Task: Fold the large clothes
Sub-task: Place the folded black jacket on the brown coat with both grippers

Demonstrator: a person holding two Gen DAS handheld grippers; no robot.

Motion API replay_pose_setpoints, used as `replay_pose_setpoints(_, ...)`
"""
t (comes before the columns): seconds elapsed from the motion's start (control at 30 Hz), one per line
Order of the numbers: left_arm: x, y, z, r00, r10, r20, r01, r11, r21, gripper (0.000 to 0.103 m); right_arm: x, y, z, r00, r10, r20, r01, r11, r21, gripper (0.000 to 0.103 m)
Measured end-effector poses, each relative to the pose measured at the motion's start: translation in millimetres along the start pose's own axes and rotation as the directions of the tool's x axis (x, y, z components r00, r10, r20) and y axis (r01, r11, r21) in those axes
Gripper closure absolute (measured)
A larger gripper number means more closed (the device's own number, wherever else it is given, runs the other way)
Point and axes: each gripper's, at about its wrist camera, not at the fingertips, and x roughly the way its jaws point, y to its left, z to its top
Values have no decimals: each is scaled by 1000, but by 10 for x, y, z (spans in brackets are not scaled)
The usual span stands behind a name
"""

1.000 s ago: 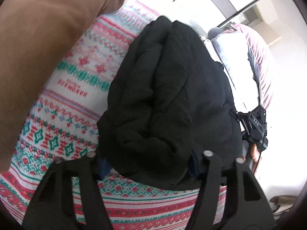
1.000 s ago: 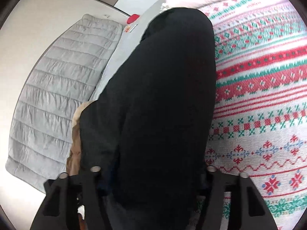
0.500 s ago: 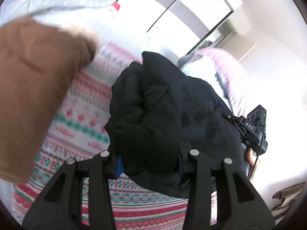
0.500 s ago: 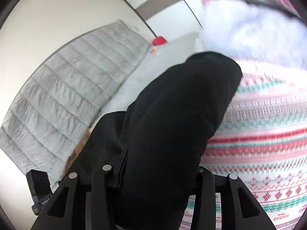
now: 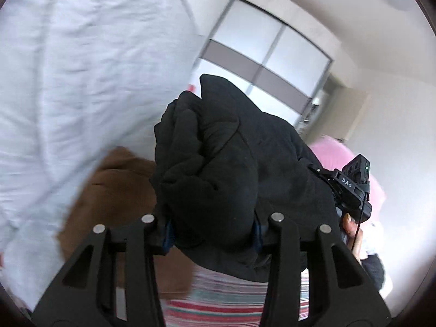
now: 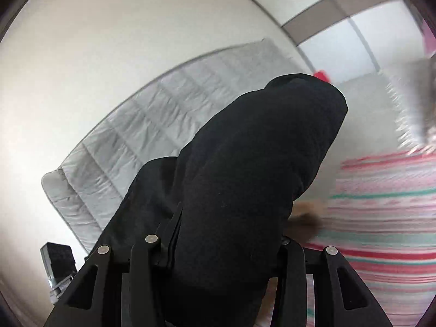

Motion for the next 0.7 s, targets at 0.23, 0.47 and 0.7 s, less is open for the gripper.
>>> replay_pose_setpoints(0.23,869,1747,-621,961,142,-235,-198,952,-235,45,1494,-718,-1182,970,-124,-207,159,974,163,49)
replay_pose_setpoints(0.47,926,1839,-669,981,83,-176,-121,970,-213,41,1552,-804,-1216,979,-82,-187,122,969,213,37)
replay_pose_setpoints(0.7,677,1736,-573,975,134,-179,-165,971,-174,28,1101,-814,-1136,969,-148,-199,188,962,196,20)
